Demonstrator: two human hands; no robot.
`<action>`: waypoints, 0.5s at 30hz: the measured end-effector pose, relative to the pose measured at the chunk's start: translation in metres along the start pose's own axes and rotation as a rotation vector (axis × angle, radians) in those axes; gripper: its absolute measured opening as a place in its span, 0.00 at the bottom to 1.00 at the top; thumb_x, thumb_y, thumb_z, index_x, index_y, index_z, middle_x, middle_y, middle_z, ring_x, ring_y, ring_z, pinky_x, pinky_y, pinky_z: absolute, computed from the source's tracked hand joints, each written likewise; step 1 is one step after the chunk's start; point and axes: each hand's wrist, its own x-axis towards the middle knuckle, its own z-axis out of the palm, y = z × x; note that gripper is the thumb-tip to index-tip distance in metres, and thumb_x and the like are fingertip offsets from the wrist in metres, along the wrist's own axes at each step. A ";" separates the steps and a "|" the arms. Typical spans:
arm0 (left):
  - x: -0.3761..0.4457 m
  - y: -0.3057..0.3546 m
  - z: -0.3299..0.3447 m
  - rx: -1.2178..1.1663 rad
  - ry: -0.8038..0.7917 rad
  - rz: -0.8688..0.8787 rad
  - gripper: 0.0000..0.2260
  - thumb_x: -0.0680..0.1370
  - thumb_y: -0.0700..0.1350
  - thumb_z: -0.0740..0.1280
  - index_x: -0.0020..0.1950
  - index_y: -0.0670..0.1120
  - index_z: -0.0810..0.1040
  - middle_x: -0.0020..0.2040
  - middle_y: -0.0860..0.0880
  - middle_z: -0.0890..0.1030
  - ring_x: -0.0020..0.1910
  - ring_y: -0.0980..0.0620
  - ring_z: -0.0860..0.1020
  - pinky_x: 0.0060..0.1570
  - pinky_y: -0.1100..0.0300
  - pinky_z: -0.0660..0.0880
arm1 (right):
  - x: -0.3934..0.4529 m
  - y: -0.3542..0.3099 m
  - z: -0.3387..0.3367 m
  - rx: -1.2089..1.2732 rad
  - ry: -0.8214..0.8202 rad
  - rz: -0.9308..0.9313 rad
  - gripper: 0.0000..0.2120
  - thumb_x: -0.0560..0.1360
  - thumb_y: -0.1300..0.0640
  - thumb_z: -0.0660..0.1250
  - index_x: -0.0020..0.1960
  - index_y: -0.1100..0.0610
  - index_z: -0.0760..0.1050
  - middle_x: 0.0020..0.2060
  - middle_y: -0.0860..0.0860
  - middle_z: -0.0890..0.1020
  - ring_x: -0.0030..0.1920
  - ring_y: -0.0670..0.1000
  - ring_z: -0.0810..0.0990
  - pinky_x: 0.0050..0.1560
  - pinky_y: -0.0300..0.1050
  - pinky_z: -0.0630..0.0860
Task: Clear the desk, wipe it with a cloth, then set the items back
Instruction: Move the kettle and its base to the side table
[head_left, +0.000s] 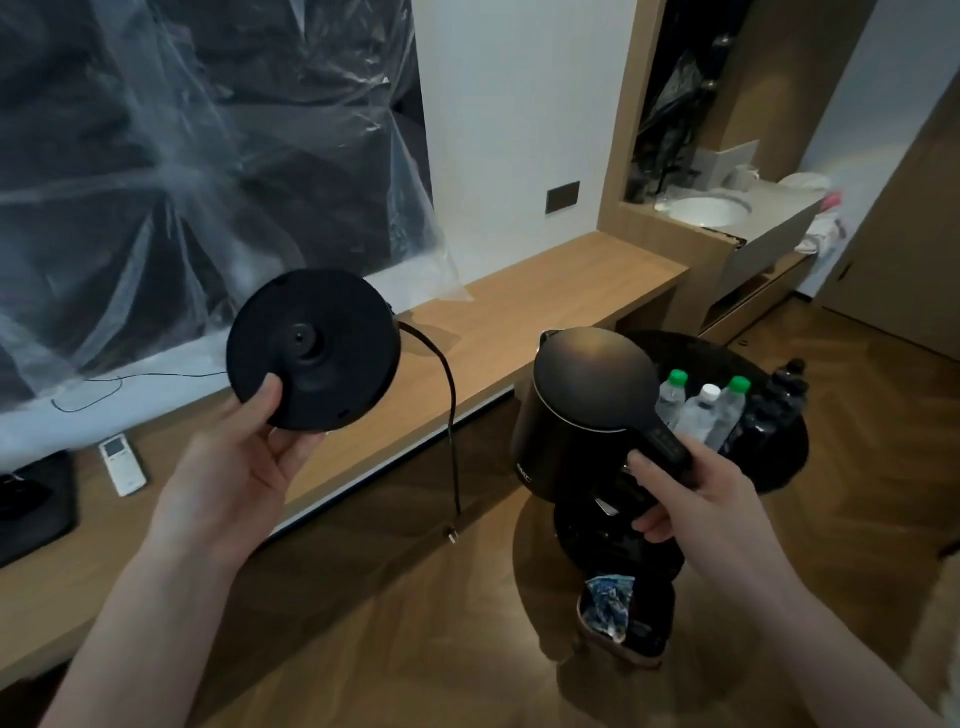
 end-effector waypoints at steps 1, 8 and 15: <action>0.003 -0.006 0.012 -0.008 0.017 0.020 0.12 0.84 0.43 0.64 0.61 0.51 0.85 0.64 0.47 0.84 0.61 0.50 0.84 0.51 0.61 0.83 | 0.012 0.003 -0.011 0.018 -0.016 -0.012 0.06 0.81 0.50 0.69 0.58 0.42 0.79 0.42 0.43 0.86 0.35 0.52 0.86 0.41 0.53 0.84; 0.009 -0.051 0.110 -0.099 0.152 0.152 0.13 0.84 0.44 0.64 0.65 0.47 0.84 0.64 0.48 0.84 0.62 0.52 0.83 0.56 0.60 0.82 | 0.098 0.022 -0.096 0.019 -0.124 -0.075 0.02 0.81 0.50 0.69 0.53 0.43 0.78 0.41 0.42 0.86 0.34 0.51 0.86 0.38 0.48 0.84; 0.002 -0.080 0.189 -0.170 0.201 0.257 0.14 0.84 0.43 0.64 0.70 0.46 0.75 0.63 0.48 0.84 0.62 0.52 0.83 0.59 0.59 0.80 | 0.168 0.026 -0.164 -0.026 -0.242 -0.145 0.05 0.81 0.49 0.70 0.49 0.50 0.80 0.36 0.50 0.85 0.34 0.53 0.86 0.36 0.46 0.80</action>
